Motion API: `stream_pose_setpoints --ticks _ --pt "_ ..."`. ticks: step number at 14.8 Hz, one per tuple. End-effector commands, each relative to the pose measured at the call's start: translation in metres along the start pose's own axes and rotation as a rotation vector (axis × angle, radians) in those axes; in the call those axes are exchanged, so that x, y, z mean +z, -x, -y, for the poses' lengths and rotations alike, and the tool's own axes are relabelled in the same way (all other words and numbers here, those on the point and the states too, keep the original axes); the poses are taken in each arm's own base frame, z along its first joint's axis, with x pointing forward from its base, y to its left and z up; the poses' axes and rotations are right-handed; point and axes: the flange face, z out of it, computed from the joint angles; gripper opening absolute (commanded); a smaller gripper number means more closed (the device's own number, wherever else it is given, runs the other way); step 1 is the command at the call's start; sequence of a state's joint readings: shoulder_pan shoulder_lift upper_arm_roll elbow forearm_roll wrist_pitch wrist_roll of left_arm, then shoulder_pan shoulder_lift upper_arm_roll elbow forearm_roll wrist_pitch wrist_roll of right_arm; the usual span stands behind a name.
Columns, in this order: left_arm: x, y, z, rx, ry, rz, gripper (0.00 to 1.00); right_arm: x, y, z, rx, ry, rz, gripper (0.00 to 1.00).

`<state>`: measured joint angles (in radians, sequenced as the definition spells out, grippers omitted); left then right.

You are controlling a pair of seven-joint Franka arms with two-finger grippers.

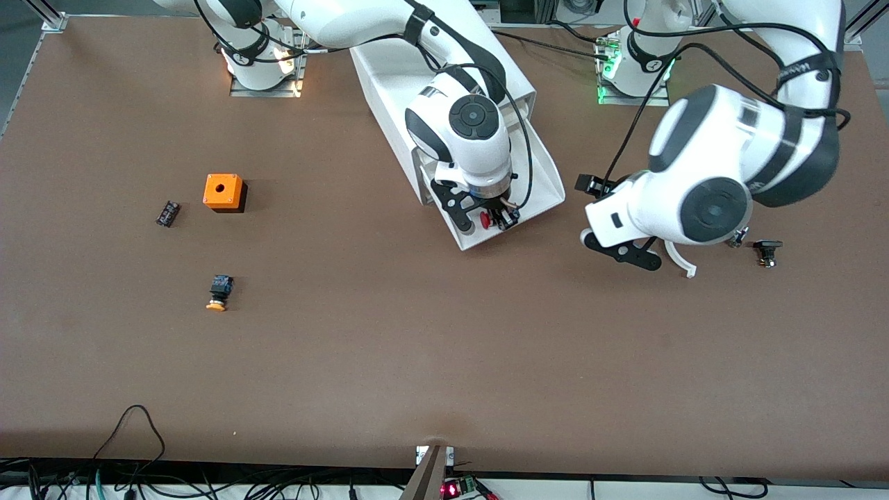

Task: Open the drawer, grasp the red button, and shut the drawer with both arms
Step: 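Lift the red button out with the right gripper while the left gripper repositions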

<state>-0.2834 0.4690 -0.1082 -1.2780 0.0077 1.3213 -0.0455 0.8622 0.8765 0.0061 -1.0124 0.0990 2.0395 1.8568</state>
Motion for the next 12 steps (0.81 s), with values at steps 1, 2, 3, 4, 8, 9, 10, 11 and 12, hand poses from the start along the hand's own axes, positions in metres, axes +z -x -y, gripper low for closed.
stream_pose_setpoints --ticks 1,2,3,4,8,9,10,11,12 --pt "-0.026 -0.005 0.008 -0.025 -0.131 -0.124 1.0 -0.051 -0.023 0.009 -0.014 -0.001 -0.008 0.0" --pt "-0.029 -0.01 0.012 -0.029 -0.12 -0.156 1.0 -0.071 -0.04 0.014 -0.034 -0.002 0.0 0.0" --pt "-0.031 -0.015 0.02 -0.042 -0.118 -0.194 1.0 -0.088 -0.055 0.017 -0.058 -0.004 0.014 0.0" --pt "-0.031 -0.021 0.025 -0.047 -0.113 -0.221 1.0 -0.103 -0.073 0.019 -0.094 0.001 0.03 0.0" --pt "-0.02 -0.031 0.03 -0.07 -0.075 -0.224 1.0 -0.135 -0.151 0.018 -0.529 0.057 0.099 0.0" --pt "-0.018 -0.037 0.029 -0.107 -0.025 -0.253 1.0 -0.133 -0.168 0.014 -0.621 0.092 0.108 0.0" --pt "-0.01 -0.043 0.032 -0.188 0.027 -0.266 1.0 -0.133 -0.194 0.014 -0.672 0.109 0.113 0.0" --pt "0.0 -0.046 0.031 -0.271 0.065 -0.263 1.0 -0.13 -0.222 0.012 -0.737 0.121 0.126 0.0" --pt "0.009 -0.05 0.025 -0.34 0.088 -0.266 1.0 -0.13 -0.245 0.008 -0.815 0.124 0.14 0.0"
